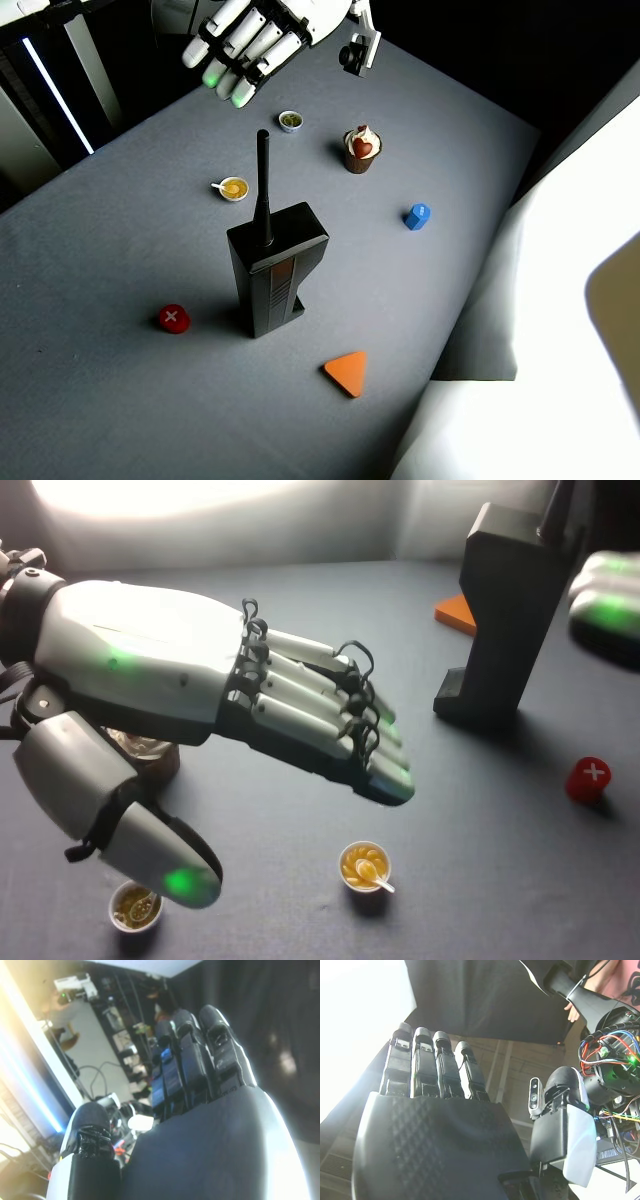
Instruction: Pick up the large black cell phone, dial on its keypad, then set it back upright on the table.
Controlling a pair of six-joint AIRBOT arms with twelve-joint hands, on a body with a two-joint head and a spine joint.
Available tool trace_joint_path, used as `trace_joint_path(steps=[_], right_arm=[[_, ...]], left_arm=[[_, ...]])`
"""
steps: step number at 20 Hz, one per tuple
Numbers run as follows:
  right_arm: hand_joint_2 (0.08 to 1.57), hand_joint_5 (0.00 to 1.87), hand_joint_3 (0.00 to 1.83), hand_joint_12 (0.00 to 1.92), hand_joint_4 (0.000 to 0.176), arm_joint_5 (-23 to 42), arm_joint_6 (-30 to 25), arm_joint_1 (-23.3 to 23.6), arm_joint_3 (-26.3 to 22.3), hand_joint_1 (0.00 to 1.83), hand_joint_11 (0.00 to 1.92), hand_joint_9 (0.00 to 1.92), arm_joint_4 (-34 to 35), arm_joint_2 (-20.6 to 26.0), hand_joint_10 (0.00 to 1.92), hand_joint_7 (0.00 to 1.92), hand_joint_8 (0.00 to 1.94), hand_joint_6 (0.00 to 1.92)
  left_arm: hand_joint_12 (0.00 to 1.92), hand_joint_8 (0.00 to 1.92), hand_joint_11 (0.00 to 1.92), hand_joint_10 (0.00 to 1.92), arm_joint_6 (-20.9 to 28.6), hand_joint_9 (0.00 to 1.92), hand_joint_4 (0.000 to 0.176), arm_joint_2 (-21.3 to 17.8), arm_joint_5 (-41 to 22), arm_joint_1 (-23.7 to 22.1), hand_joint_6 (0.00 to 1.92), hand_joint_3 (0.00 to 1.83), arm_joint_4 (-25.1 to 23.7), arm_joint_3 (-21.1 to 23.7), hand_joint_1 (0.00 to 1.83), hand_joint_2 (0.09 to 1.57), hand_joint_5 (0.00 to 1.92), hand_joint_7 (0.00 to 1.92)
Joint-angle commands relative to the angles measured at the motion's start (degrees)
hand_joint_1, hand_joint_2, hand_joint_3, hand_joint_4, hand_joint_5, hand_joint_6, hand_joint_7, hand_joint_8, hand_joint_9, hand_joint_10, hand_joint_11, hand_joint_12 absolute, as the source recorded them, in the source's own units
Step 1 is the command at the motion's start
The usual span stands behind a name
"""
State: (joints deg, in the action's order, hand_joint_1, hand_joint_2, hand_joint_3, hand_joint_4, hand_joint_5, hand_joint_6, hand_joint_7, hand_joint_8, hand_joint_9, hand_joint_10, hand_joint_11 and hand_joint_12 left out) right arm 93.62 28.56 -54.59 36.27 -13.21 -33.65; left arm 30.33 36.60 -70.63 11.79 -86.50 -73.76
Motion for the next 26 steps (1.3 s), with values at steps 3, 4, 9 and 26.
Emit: trace_joint_path(steps=[3,4,9,26], right_arm=[[1.07,0.19,0.01,0.48,0.000,7.3,-0.3,0.0,-0.5,0.10,0.00,0.14,0.3,0.0,0.00,0.17,0.00,0.00],[1.08,0.19,0.01,0.46,0.000,7.3,-0.3,0.0,-0.5,0.08,0.00,0.13,0.3,-0.1,0.00,0.16,0.00,0.00],[1.08,0.20,0.00,0.47,0.000,6.9,-1.7,0.0,-4.6,0.07,0.00,0.14,17.0,-2.6,0.00,0.17,0.01,0.01],[1.07,0.18,0.00,0.59,0.000,7.0,-6.9,8.0,-13.3,0.11,0.00,0.17,48.8,-5.8,0.00,0.20,0.00,0.00]], left_arm=[[0.49,0.00,0.00,0.00,0.4,0.19,0.000,-0.5,-2.6,-0.9,0.00,0.00,5.5,-0.5,0.02,1.17,0.18,0.21],[0.44,0.00,0.00,0.00,0.4,0.18,0.000,-0.5,-2.6,-0.8,0.00,0.00,5.5,-0.7,0.00,1.18,0.17,0.20],[0.42,0.00,0.00,0.00,0.4,0.18,0.000,-0.1,-2.7,-1.4,0.01,0.00,5.6,-0.9,0.00,1.17,0.17,0.20],[0.50,0.01,0.00,0.00,0.5,0.22,0.000,0.0,-2.4,-2.2,0.00,0.00,5.0,1.7,0.01,1.18,0.19,0.22]])
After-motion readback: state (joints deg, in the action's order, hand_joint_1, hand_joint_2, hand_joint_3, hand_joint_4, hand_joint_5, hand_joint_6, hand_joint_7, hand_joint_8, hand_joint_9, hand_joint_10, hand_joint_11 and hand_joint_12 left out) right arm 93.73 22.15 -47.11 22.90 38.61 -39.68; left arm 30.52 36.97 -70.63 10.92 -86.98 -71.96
